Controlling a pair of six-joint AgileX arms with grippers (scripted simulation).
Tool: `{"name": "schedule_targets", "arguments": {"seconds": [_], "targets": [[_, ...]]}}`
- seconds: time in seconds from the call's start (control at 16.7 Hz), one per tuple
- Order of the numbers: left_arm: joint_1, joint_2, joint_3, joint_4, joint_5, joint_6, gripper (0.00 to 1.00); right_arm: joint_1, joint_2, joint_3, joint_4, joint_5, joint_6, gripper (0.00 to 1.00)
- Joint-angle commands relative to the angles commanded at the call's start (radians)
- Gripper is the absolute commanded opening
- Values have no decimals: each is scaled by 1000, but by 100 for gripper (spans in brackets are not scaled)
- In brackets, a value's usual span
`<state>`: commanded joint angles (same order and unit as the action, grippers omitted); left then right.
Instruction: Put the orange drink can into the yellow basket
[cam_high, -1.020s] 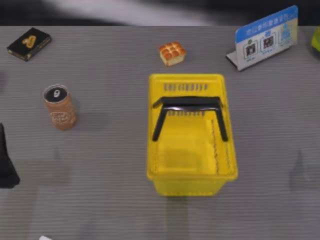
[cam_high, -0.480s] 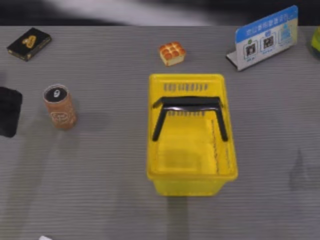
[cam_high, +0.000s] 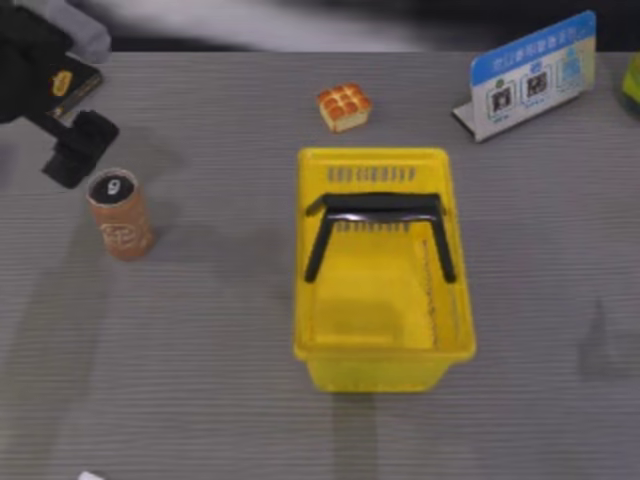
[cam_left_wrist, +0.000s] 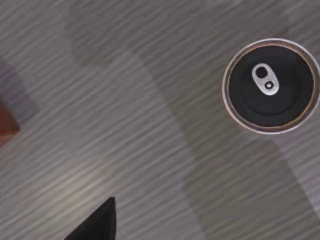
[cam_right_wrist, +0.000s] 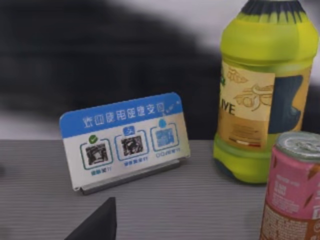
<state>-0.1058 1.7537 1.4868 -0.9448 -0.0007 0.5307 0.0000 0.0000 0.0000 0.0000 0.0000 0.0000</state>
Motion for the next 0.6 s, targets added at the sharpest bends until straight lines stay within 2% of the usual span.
{"name": "schedule_targets", "arguments": {"seconds": [0.3,0.6], "targets": [[-24,380,305,-193,1,110,100,0,0,0,0,0,0,100],[-36,504,407,-261,4,151,100,0,0,0,0,0,0,100]]}}
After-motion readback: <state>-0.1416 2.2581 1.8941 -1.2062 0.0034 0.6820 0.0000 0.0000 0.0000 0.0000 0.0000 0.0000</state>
